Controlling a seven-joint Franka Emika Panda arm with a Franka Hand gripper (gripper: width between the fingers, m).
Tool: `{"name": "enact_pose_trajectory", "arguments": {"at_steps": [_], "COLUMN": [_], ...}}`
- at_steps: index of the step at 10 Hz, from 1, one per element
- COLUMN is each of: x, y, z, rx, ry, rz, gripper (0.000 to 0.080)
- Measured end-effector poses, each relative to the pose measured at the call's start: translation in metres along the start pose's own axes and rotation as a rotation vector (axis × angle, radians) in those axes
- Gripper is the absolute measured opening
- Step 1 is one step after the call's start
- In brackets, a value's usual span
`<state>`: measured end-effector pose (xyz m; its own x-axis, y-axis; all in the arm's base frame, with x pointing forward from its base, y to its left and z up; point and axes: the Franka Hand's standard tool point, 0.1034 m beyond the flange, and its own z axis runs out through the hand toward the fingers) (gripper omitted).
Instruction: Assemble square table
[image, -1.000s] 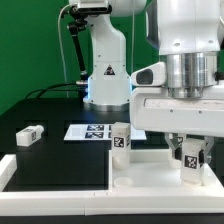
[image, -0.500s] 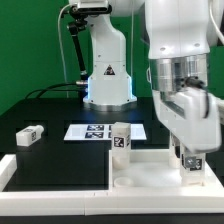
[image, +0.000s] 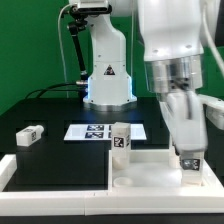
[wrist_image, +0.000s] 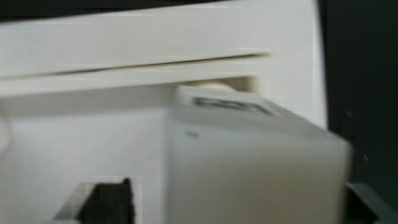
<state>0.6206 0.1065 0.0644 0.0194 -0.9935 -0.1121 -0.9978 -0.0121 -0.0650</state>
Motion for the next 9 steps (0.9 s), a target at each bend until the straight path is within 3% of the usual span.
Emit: {"name": "enact_pose_trajectory", "arguments": {"at_steps": [1, 2, 3, 6, 7, 9], "x": [-0.01, -0.019, -0.017, -0.024, -0.022, -0.019], "y": [0.001, 0.002, 0.001, 0.0, -0.003, -0.007], "z": [0.0, 0.0, 0.001, 0.0, -0.003, -0.006], "rx": [-0.016, -0.012, -0.015, -0.033, -0.029, -0.021], "ry": [0.032, 0.042, 0.043, 0.078, 0.083, 0.085], "rz": [-0.248, -0.401, -0.474, -0.807, -0.953, -0.967], "gripper": [0.0601, 0.0601, 0.0639, 0.0647, 0.0649, 0.0649]}}
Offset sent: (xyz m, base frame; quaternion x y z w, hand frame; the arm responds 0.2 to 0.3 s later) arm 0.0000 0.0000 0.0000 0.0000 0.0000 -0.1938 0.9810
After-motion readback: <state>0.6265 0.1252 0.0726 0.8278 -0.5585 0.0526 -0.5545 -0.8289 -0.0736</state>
